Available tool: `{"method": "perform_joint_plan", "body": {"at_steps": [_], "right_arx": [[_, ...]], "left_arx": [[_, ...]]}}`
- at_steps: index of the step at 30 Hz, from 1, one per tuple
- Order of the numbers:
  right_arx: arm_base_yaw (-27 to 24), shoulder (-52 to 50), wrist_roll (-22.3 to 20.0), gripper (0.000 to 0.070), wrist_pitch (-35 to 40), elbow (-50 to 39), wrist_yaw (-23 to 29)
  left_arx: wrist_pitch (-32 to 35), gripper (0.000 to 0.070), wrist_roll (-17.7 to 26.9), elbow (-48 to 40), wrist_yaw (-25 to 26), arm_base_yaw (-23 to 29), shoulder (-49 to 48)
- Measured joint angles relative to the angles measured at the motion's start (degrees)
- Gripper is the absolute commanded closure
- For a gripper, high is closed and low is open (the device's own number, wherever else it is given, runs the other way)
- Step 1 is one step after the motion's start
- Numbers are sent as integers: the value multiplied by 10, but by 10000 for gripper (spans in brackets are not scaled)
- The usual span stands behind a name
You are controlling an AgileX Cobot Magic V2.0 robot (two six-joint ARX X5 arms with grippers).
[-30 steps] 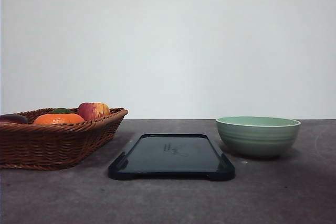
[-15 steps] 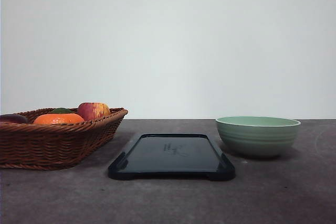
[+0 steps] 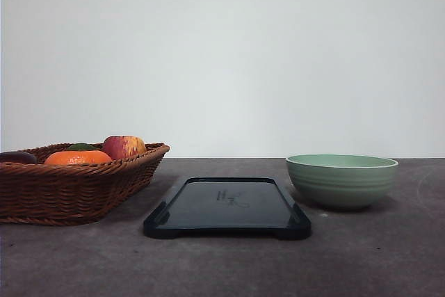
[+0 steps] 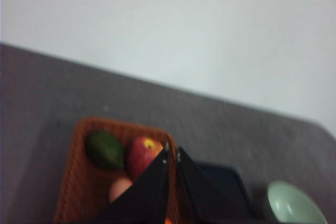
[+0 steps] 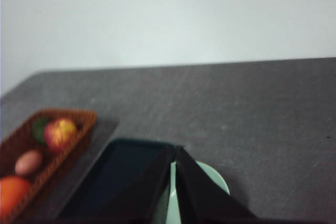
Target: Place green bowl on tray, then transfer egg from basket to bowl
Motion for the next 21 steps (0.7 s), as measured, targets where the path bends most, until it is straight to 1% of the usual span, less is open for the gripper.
{"method": "perform_joint_plan", "body": {"at_steps": [3,5,10,13,15,17,18,19,21], "right_arx": [[12,40,-39,693,-27,23,-14],[23,63,-68,693,-46,33,-14],[58,113,-142,693,-91,48,-14],[71,134,-171,693,-115,49,-12],[77,145,-183,692,-129,49,-12],[79,151,-191,679,-140,49,-12],[79,152,-192,639,-141,49,-11],[79,152,-194,567,-142,49,-11],[79,152,-196,379,-141,49,-9]], "left_arx": [[-48,692,26,42,25,0,62],[-80,692,50,68,30,-3,101],[-134,692,131,115,42,-26,185],[-173,692,188,144,43,-41,224],[-190,689,228,156,43,-49,246],[-199,667,261,158,43,-56,260],[-201,636,273,158,43,-58,264],[-202,583,281,158,43,-60,265],[-199,462,291,158,43,-60,265]]}}
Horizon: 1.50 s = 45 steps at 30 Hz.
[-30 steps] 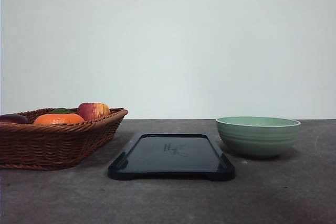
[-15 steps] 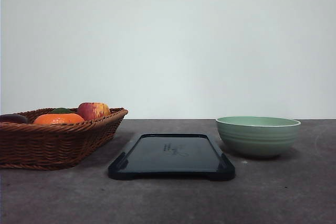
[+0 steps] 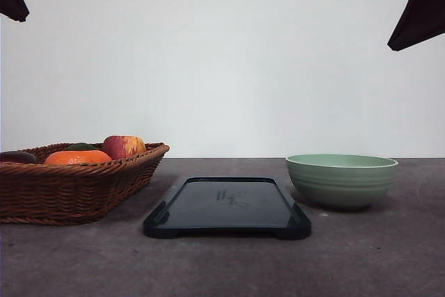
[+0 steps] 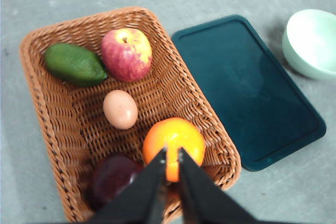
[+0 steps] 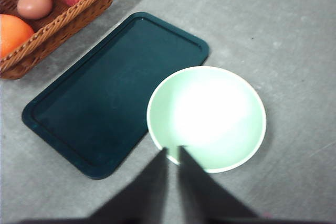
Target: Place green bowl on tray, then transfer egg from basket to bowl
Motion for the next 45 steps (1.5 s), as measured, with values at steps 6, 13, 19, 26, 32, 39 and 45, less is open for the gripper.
{"method": "perform_joint_plan", "body": {"at_steps": [6,13,19,26,32,39,45], "right_arx": [[0,0,0,276,-5,0,41],[0,8,30,282,-30,21,79],[-8,81,101,283,-89,96,87],[-25,205,157,284,-165,206,87],[-39,306,170,284,-184,263,86],[-53,384,171,289,-174,271,85],[-66,437,168,296,-156,271,68]], "left_arx": [[3,377,10,0,0,0,-1],[15,378,5,0,0,0,-1],[28,378,-57,0,0,0,-1],[28,378,-121,0,0,0,-1],[33,378,-132,0,0,0,-1],[35,378,-134,0,0,0,-1],[36,378,-134,0,0,0,-1]]}}
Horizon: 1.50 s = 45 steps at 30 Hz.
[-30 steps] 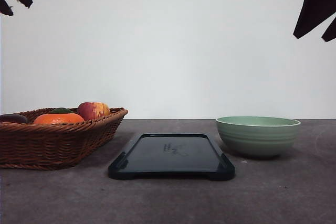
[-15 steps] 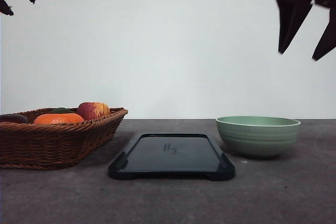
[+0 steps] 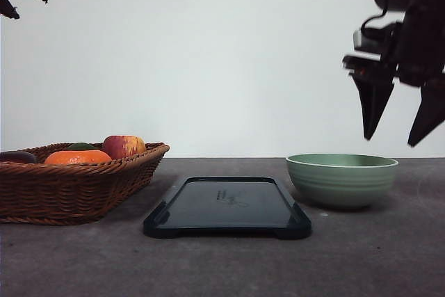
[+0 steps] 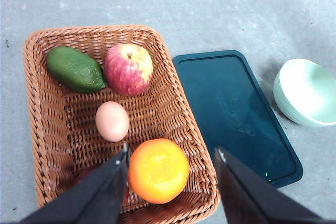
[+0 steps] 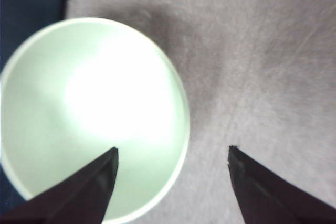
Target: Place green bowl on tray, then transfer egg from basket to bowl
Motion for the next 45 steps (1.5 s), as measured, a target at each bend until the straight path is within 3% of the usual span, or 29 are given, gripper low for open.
{"method": "perform_joint_plan", "body": {"at_steps": [5,12,14,21,29,34,45], "right_arx": [[-9,39,-2,337,11,1,-17],[-10,66,-3,654,10,1,-18],[-10,66,-4,696,10,1,-20],[-10,66,-8,697,-49,31,-26],[3,66,-38,697,-174,160,-21],[37,66,-53,697,-235,249,1],[146,122,-61,697,-242,355,2]], "left_arx": [[0,378,0,0,0,0,2],[0,379,0,0,0,0,11],[0,378,0,0,0,0,12],[0,379,0,0,0,0,13],[0,379,0,0,0,0,13],[-3,379,0,0,0,0,13],[-3,379,0,0,0,0,14]]}}
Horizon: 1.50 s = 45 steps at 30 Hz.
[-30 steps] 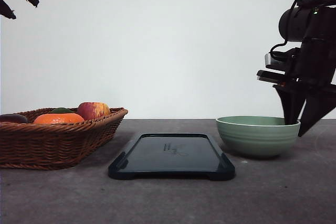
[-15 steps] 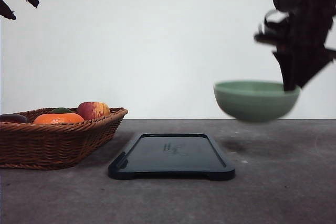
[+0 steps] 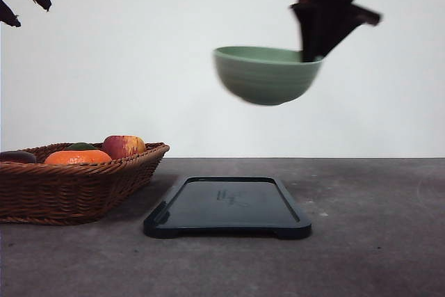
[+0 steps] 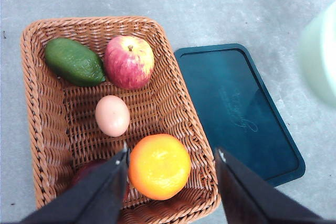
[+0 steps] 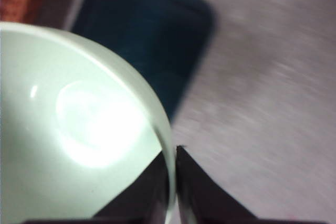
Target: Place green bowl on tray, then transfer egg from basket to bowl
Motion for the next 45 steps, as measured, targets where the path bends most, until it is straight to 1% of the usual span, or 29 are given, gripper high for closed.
{"method": "perform_joint_plan", "body": {"at_steps": [4,8,11,17,23,38,40,44,45], "right_arx": [[27,61,-1,697,-1,23,0],[42,109,-1,697,8,42,0],[46,131,-1,697,25,47,0],[40,165,-1,697,31,48,0],[31,175,-1,697,58,49,0],[31,196,3,690,57,50,0],[33,196,3,671,54,50,0],[34,196,3,565,24,56,0],[34,196,4,550,20,60,0]], "left_arx": [[0,379,0,0,0,0,0],[0,380,0,0,0,0,0],[0,380,0,0,0,0,0],[-1,381,0,0,0,0,0],[-1,381,0,0,0,0,0],[-2,381,0,0,0,0,0],[-2,381,0,0,0,0,0],[-2,381,0,0,0,0,0],[-2,381,0,0,0,0,0]]}}
